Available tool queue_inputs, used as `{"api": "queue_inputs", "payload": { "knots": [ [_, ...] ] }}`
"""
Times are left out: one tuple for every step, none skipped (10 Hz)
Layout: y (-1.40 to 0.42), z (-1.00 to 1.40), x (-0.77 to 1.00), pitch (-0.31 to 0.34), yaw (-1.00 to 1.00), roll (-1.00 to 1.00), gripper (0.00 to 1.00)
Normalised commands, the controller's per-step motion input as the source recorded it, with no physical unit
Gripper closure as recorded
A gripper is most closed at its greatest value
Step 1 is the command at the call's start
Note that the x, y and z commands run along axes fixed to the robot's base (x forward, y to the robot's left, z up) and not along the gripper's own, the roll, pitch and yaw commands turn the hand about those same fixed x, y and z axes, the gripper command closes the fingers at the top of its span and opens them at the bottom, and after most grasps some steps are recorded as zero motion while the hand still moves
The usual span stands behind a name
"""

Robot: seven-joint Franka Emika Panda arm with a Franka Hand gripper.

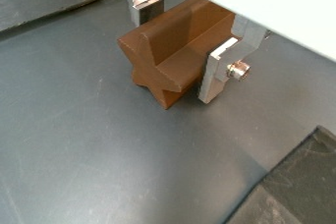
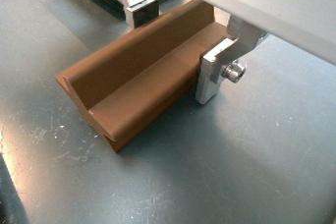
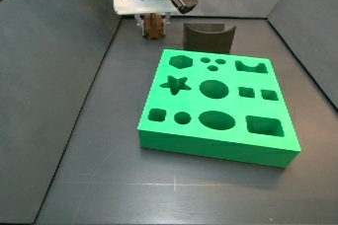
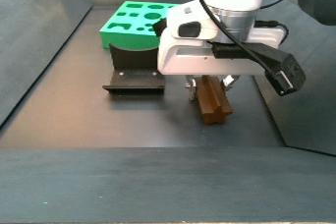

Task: Pick up the star object. Move up. Place the star object on the fixture. Regrasp the star object. Move to above the board. Insert the star object.
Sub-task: Pick up the star object, then move up.

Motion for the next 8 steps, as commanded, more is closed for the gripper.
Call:
{"api": "queue_inputs", "payload": {
  "knots": [
    [0.00, 0.00, 0.00, 0.000, 0.00, 0.00, 1.00],
    [0.00, 0.00, 0.00, 0.000, 0.00, 0.00, 1.00],
    [0.00, 0.00, 0.00, 0.000, 0.00, 0.00, 1.00],
    [0.00, 0.00, 0.00, 0.000, 0.00, 0.00, 1.00],
    [0.00, 0.00, 0.00, 0.000, 0.00, 0.00, 1.00],
    [0.00, 0.83, 0.00, 0.000, 0.00, 0.00, 1.00],
    [0.02, 0.83, -0.02, 0.006, 0.00, 0.00, 1.00],
    [0.01, 0.73, -0.06, 0.030, 0.00, -0.01, 1.00]
  ]
}}
